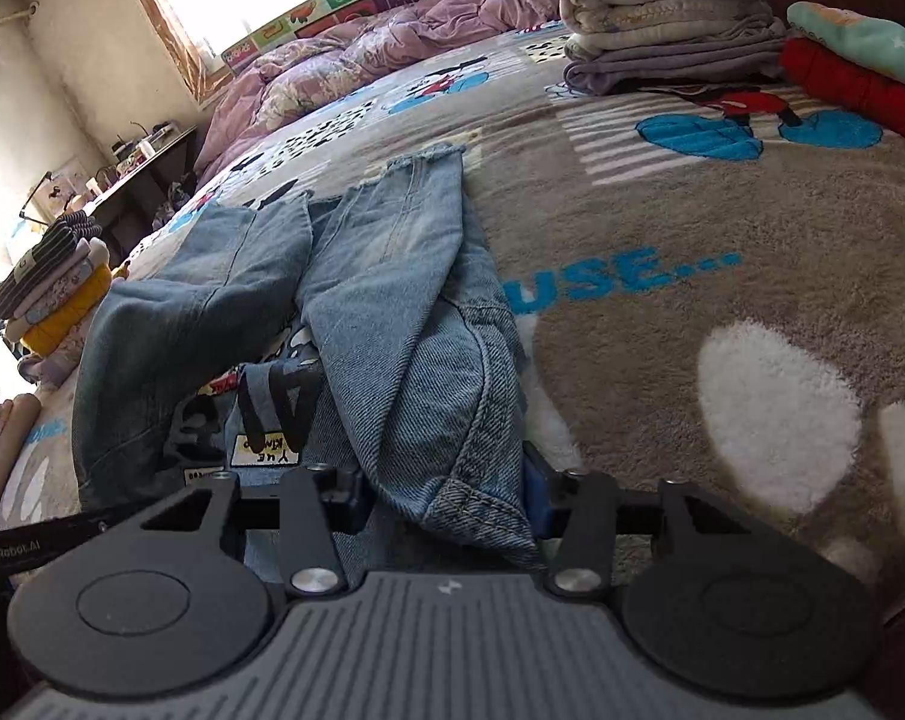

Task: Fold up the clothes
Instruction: 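Lift the jacket with the left gripper while the right gripper grasps its hem, then stretch the jacket between both grippers and lay it flat, back up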

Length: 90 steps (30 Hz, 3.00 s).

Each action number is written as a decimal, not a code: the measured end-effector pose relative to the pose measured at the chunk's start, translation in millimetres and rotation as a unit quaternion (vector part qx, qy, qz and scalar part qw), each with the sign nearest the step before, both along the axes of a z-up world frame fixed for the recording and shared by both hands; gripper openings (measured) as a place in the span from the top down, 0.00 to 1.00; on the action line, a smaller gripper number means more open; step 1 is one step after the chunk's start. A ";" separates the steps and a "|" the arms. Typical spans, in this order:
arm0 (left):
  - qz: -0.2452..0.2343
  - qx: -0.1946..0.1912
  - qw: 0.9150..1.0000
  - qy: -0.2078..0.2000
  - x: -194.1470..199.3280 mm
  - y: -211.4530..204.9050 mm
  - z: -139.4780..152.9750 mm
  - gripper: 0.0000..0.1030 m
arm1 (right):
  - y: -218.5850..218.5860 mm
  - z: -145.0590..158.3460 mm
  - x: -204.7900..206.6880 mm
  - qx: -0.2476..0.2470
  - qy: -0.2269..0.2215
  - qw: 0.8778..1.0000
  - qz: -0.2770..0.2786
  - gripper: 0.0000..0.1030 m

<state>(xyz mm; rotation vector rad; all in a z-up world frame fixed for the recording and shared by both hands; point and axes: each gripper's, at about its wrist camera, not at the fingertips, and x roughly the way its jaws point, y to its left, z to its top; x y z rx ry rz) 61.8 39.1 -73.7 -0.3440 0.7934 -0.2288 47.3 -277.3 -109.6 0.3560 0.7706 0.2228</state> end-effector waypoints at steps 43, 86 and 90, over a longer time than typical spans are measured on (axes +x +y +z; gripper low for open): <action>-0.112 -0.122 0.986 0.017 248.1 57.0 -26.9 0.71 | -23.5 -27.4 262.1 0.162 0.030 0.976 0.140 0.65; 0.069 -0.029 0.997 0.024 58.4 -5.4 -12.1 0.83 | 13.9 -12.0 37.2 0.088 0.003 0.996 -0.021 0.26; 0.071 -0.070 0.992 -0.083 31.4 5.9 11.0 0.97 | 15.1 -7.6 48.7 0.131 -0.045 0.990 -0.007 0.81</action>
